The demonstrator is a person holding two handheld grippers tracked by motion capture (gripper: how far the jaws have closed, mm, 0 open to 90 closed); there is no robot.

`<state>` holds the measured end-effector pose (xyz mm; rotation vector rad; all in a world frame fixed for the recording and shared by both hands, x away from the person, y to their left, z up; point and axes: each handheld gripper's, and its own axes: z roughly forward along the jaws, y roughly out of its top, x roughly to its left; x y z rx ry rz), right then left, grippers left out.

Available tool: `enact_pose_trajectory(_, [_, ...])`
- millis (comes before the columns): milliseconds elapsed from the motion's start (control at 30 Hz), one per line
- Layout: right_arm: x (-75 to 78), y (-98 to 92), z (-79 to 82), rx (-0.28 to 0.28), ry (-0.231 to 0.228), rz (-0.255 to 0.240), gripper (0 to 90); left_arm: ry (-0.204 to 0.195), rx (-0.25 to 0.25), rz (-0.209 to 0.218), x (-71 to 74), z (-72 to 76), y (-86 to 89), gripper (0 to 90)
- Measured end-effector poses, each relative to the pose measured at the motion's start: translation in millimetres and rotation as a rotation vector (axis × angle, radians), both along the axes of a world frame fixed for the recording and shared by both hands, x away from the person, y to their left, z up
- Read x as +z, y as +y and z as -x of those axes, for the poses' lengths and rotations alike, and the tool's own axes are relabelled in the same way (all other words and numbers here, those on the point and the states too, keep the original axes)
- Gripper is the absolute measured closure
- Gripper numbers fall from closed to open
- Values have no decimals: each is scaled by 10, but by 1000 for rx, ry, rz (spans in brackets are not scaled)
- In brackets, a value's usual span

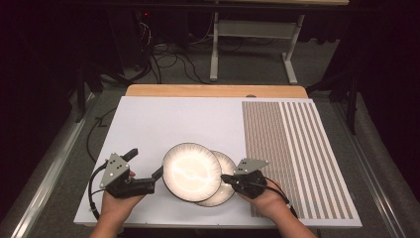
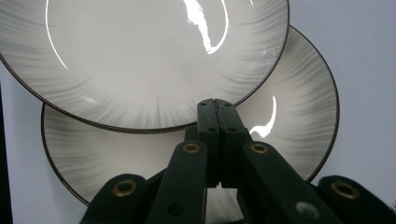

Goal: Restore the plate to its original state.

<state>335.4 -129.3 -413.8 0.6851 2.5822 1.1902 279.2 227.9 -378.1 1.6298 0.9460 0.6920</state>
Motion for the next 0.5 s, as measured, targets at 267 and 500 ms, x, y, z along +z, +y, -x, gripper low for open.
enact_pose_trajectory(267, [16, -36, -6, -7, -7, 3, 900, 2, 4, -2, 4, 0, 2, 12])
enact_pose_trajectory(500, [31, -65, 3, -20, -8, 3, 900, 2, 4, -3, 3, 0, 1, 12])
